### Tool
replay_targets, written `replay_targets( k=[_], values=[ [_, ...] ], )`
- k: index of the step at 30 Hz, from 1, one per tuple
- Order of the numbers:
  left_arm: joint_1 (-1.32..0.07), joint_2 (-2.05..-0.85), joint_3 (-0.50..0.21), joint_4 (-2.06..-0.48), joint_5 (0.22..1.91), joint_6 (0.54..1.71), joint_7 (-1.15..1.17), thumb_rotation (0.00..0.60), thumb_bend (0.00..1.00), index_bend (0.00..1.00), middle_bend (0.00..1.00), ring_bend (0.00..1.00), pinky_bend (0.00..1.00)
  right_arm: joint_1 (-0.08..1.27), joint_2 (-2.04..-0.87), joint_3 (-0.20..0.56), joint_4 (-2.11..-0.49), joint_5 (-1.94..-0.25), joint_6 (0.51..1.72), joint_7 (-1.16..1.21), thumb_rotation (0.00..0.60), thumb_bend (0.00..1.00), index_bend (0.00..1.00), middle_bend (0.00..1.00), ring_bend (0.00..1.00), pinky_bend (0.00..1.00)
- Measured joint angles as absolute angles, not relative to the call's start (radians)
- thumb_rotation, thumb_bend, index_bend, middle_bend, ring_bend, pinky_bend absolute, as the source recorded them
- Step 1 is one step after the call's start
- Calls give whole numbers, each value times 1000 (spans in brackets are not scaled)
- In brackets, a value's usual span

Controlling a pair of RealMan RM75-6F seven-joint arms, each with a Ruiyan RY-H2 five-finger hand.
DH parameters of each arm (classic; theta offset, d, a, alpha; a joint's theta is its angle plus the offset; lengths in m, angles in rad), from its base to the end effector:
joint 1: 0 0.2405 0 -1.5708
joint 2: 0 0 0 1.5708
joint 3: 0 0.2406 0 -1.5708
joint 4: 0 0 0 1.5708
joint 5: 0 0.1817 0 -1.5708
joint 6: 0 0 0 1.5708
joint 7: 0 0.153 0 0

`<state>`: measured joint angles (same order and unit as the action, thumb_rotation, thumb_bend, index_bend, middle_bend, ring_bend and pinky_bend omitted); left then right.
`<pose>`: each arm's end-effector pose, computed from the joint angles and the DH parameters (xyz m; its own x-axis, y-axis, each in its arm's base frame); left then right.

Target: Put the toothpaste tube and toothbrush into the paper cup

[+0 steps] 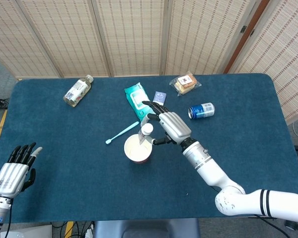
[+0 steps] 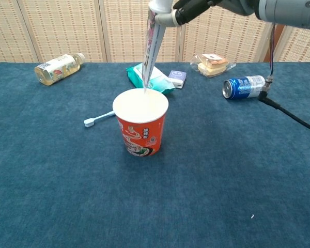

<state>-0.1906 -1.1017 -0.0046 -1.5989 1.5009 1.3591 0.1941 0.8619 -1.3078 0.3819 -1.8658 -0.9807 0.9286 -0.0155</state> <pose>-0.2809 0.2072 0.1610 0.6012 0.1027 0.7924 0.7982 -0.1246 -0.5894 -0.0288 -0.3397 0.0839 -0.0352 -0.3774 0.9254 -0.8970 -0.3962 -0.1957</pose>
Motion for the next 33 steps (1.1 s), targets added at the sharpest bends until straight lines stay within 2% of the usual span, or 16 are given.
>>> replay_targets(
  k=[33],
  values=[
    [-182, -1118, 3, -1579, 1494, 1353, 182, 600, 662, 73, 0, 0, 0, 822, -1431, 252, -1721, -1071, 866, 105, 600, 329, 707, 83, 0, 115]
  ],
)
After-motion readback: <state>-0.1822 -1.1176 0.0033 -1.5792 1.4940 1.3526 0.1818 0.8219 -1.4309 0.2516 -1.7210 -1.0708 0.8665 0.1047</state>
